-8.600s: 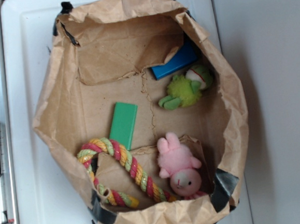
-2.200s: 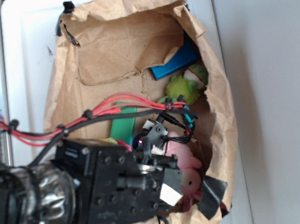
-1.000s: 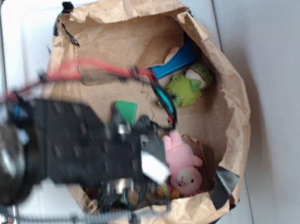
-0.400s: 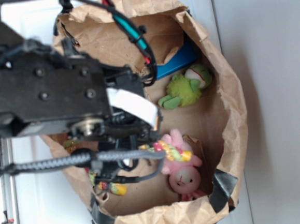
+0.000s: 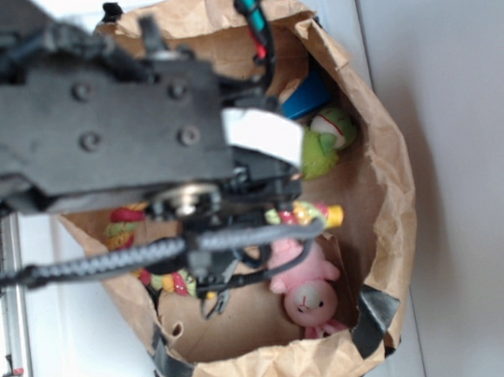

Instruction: Grab the multicolored rope.

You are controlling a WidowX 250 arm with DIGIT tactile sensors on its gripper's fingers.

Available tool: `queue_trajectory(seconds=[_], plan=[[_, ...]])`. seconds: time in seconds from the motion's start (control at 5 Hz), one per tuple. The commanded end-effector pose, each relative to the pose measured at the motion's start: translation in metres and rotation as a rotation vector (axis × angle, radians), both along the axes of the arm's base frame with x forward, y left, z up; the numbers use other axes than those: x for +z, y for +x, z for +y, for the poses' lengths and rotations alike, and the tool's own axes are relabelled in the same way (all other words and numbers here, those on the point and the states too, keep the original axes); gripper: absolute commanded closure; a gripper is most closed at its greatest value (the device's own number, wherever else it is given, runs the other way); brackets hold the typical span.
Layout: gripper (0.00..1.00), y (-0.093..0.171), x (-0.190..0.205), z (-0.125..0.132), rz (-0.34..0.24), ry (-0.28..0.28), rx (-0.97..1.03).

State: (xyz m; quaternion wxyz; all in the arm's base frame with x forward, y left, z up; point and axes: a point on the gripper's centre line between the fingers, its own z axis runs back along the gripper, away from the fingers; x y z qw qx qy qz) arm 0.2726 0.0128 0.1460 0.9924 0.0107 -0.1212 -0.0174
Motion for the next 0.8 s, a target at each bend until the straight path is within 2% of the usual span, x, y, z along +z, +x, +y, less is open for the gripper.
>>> queue_trajectory(seconds=[0.0,0.4,0.6], plan=[[1.0,-0.005,0.04,0.009,-0.029,0.015,0.087],[1.0,-0.007,0.052,0.004,-0.044,0.043,0.116],[1.0,-0.006,0.058,0.001,-0.056,0.03,0.11]])
